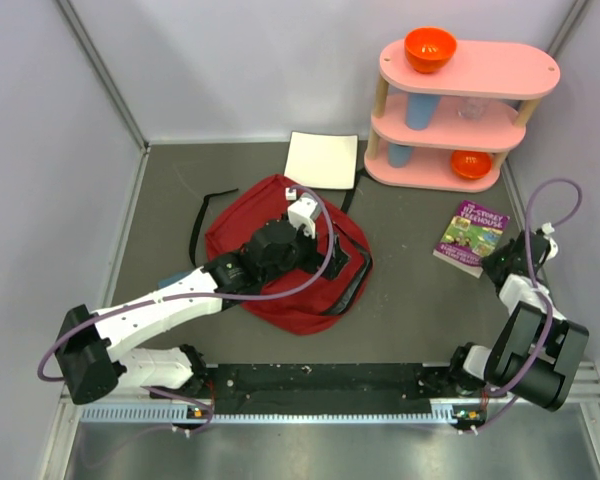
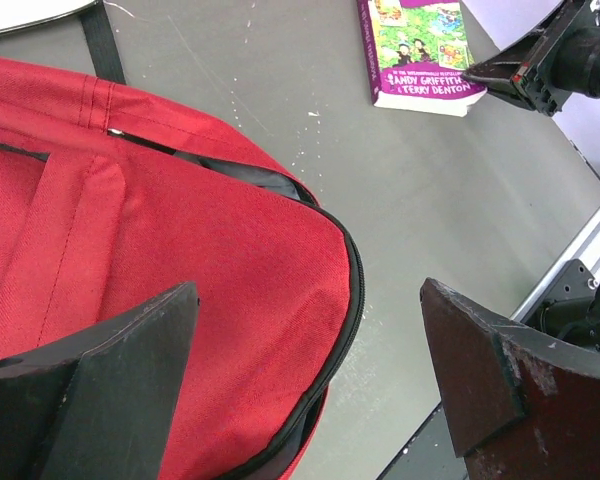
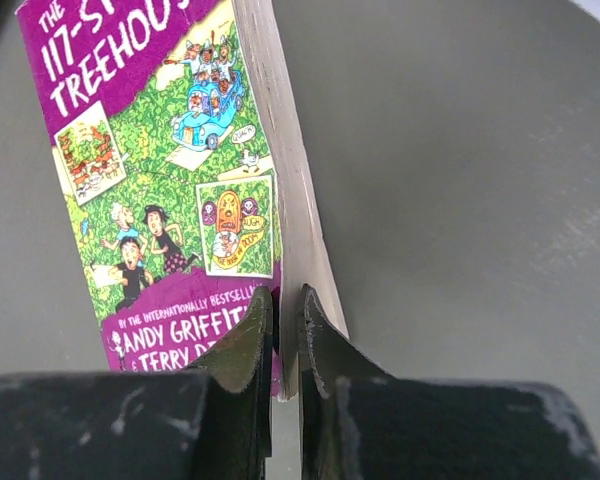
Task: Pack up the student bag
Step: Move the book to the center of the board, then pick up the book from the center of the board.
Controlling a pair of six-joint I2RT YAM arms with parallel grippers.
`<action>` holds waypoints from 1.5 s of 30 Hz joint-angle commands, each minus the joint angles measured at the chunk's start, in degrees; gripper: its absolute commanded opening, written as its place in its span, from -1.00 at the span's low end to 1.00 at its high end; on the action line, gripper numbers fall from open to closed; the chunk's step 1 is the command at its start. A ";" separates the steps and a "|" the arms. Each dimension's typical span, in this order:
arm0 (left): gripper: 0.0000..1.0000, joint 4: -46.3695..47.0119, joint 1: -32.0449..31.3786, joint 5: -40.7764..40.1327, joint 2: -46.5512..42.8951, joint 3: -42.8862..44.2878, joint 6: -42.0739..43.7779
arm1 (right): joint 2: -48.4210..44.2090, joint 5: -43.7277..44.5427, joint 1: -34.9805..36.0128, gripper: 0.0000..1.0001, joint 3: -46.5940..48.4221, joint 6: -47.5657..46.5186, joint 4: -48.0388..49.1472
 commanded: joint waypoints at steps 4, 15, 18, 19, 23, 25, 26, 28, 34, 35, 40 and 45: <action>0.96 6.97 0.18 0.84 -0.79 -0.19 -0.54 | -2.29 -8.15 0.00 -1.00 -1.82 -0.83 -1.63; 0.97 10.66 0.45 8.83 14.14 12.46 1.14 | -11.94 -22.21 0.09 -1.00 -2.26 -3.65 -11.91; 0.98 14.44 0.80 12.17 19.33 14.13 -1.23 | -14.68 -24.58 0.18 -1.00 -4.37 -1.45 -11.31; 0.98 14.97 0.80 13.83 20.73 15.44 -2.54 | -15.56 -25.29 0.26 -1.00 -4.81 -0.75 -11.13; 0.98 17.33 0.89 16.30 28.11 17.56 -5.89 | -16.44 -27.40 1.76 -1.00 -5.25 -1.10 -13.23; 0.98 19.36 0.89 16.75 31.10 17.91 -7.90 | -17.23 -28.89 2.54 -1.00 -5.60 -1.01 -13.58; 0.98 19.37 0.97 16.75 32.16 18.35 -8.53 | -18.37 -28.90 2.81 -1.00 -5.69 -0.92 -13.85; 0.97 19.01 0.98 16.83 35.23 19.84 -10.10 | -19.34 -29.16 3.08 -1.00 -5.60 -1.36 -15.25; 0.96 19.63 0.89 19.82 42.88 23.62 -14.06 | -21.02 -28.82 3.25 -0.39 -3.67 -3.47 -20.17; 0.96 20.06 0.89 20.26 43.76 23.98 -14.42 | -21.54 -26.29 3.25 -0.28 -3.15 -3.38 -20.27; 0.94 21.21 0.89 21.58 47.63 25.47 -16.70 | -21.99 -16.34 3.25 0.30 -1.65 -1.81 -19.13; 0.94 21.83 0.89 21.67 49.48 26.09 -17.41 | -13.48 -17.38 3.25 0.31 0.11 -1.62 -12.90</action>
